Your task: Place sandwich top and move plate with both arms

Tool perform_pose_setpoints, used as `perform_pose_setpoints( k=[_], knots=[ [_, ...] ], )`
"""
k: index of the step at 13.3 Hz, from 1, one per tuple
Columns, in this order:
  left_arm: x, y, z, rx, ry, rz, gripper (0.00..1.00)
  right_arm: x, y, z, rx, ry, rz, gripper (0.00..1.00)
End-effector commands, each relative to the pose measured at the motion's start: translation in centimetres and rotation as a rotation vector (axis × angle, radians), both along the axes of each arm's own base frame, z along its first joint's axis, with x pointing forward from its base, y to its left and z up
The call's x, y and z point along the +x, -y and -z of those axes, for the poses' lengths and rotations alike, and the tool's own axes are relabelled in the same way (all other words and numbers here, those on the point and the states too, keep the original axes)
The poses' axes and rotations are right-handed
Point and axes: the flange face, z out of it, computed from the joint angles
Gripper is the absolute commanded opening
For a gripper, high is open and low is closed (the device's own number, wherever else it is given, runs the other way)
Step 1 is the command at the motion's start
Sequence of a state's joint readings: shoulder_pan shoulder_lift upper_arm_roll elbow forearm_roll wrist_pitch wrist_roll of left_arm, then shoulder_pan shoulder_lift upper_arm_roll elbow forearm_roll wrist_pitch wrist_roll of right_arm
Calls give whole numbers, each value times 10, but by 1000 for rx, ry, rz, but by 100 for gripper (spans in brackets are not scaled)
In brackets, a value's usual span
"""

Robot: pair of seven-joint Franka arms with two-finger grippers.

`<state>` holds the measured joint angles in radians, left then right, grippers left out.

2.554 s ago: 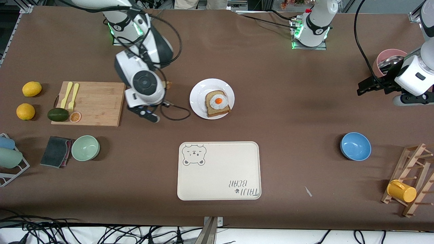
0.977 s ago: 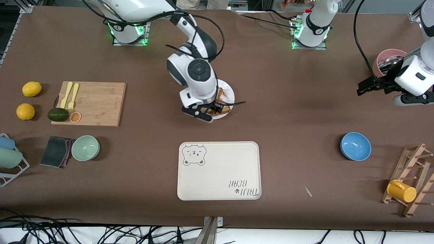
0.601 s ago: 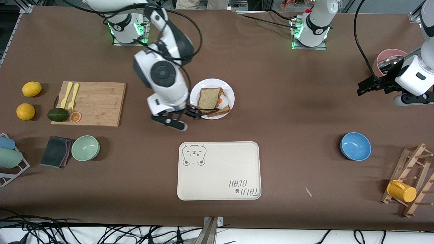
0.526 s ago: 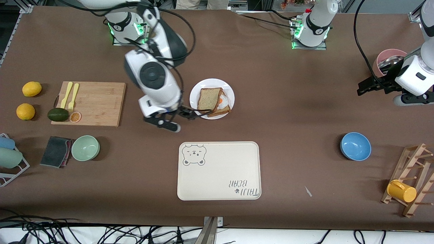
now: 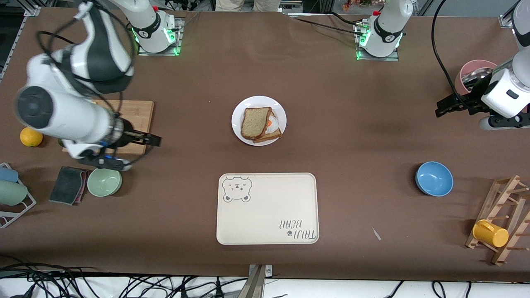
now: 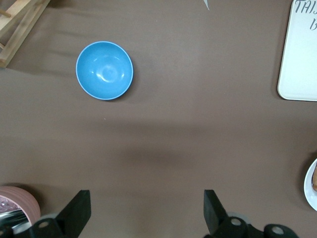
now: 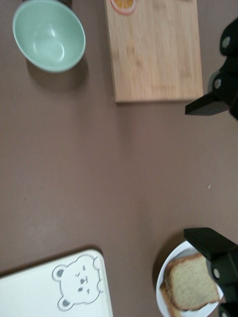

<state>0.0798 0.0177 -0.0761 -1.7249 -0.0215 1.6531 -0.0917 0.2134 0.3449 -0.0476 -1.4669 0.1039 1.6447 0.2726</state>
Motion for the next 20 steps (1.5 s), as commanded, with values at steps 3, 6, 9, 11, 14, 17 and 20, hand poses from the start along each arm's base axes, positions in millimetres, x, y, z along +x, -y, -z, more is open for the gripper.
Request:
perform_pose_setpoints(
  k=[3, 6, 9, 11, 14, 17, 20],
  knots=[
    [-2, 1, 2, -16, 11, -5, 100, -18, 76, -41, 45, 5, -153, 100],
    [-3, 8, 4, -16, 7, 7, 100, -37, 118, -66, 55, -2, -105, 100],
    [-5, 12, 6, -14, 3, 14, 100, -71, 136, -108, 12, 58, -100, 100],
    [-6, 14, 3, -13, 8, 17, 100, -85, 141, -130, -33, 95, -102, 100],
    [-5, 13, 5, -13, 5, 15, 100, -87, 145, -128, -29, 100, -95, 100],
    [-5, 12, 5, -13, 6, 14, 100, -80, 147, -131, -51, 124, -97, 100],
    [-5, 12, 5, -13, 5, 14, 100, -78, 149, -131, -54, 134, -94, 100]
  ],
)
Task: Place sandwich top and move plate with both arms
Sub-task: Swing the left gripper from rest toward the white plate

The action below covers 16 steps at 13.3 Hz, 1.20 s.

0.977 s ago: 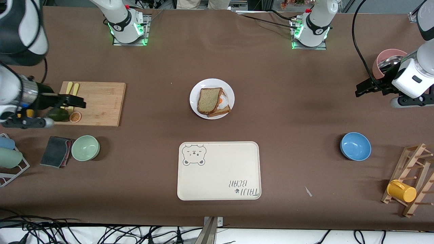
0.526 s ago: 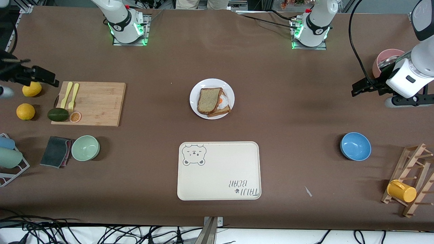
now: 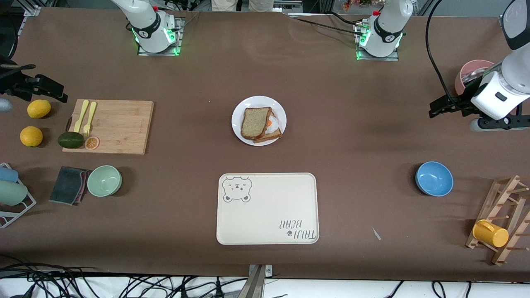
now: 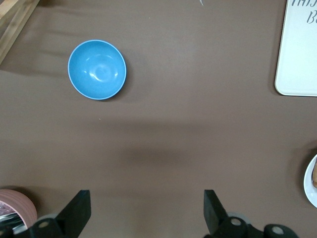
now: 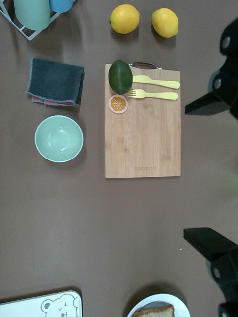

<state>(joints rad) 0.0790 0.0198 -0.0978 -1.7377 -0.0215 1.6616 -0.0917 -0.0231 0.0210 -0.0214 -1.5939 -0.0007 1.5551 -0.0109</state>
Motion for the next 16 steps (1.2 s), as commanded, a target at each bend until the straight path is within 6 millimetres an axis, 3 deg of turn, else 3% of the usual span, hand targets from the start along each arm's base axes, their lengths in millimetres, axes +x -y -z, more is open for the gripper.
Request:
perform_pose_setpoints(
  k=[1, 10, 16],
  knots=[
    [-5, 0, -2, -13, 13, -9, 100, 1, 9, -2, -9, 28, 6, 100],
    [-2, 2, 0, -19, 11, -16, 100, 13, 30, 5, -21, 72, 38, 100],
    [27, 11, 19, -61, 25, -100, 100, 13, 30, 6, -15, 70, 40, 100]
  ],
)
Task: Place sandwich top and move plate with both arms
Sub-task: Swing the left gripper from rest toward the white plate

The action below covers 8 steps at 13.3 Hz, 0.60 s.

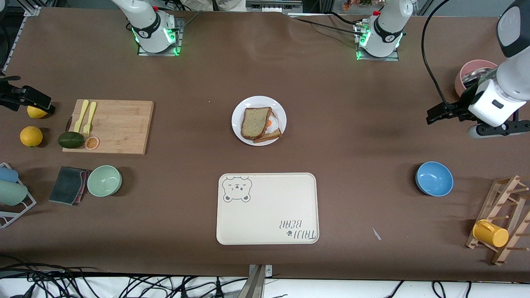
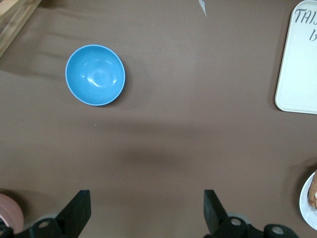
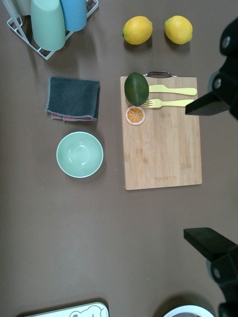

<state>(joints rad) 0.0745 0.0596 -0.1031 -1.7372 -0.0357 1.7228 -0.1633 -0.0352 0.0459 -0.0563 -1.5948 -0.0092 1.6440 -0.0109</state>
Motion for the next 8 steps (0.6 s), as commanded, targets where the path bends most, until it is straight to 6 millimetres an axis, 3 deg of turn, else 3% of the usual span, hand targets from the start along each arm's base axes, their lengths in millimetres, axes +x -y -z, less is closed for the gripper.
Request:
perform_pose_setpoints(
  k=[1, 5, 8],
  knots=[
    [22, 6, 4, -64, 7, -45, 100, -2, 2, -1, -3, 9, -6, 100],
    [54, 3, 29, -186, -27, -125, 100, -1, 2, -1, -4, 15, -6, 100],
    [65, -39, 56, -425, -76, -277, 100, -1, 2, -2, -6, 21, -8, 100]
  ],
)
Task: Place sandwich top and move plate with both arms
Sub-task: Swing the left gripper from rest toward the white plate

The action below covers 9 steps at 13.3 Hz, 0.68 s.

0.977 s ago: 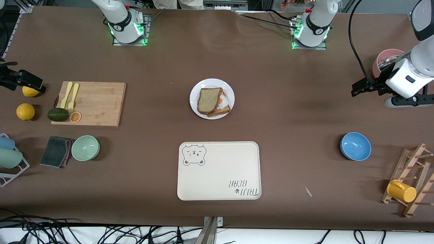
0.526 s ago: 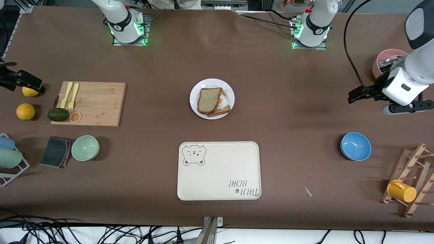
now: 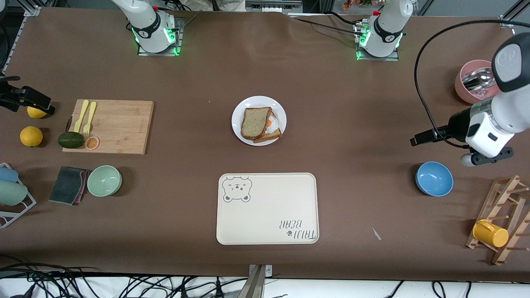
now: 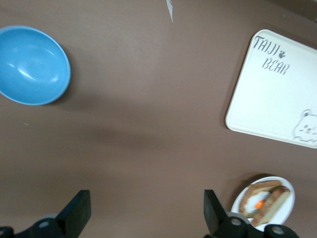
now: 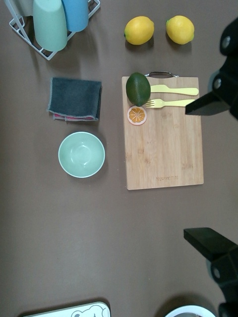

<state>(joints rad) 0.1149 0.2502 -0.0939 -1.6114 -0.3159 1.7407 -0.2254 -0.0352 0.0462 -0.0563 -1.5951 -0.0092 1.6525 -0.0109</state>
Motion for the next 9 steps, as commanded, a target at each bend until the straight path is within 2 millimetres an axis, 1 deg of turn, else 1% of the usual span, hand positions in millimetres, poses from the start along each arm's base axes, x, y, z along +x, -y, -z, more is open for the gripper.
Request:
perform_pose_setpoints(
  k=[1, 2, 4, 5, 7, 9],
  knots=[
    [11, -34, 12, -188, -23, -104, 100, -1, 2, -1, -4, 14, -6, 100],
    [10, -32, 14, -190, -24, -92, 100, -2, 2, -1, -4, 11, -6, 100],
    [12, -13, 14, -210, -18, -63, 100, -2, 2, -1, 0, 10, -6, 100],
    [13, -9, 14, -219, -7, -58, 100, -1, 2, 0, 0, 9, -6, 100],
    [18, 8, 14, -338, 5, -95, 100, -2, 2, -1, -2, 10, -6, 100],
    [19, 15, 31, -461, -21, -165, 100, -2, 2, 0, -1, 5, -6, 100]
  ],
)
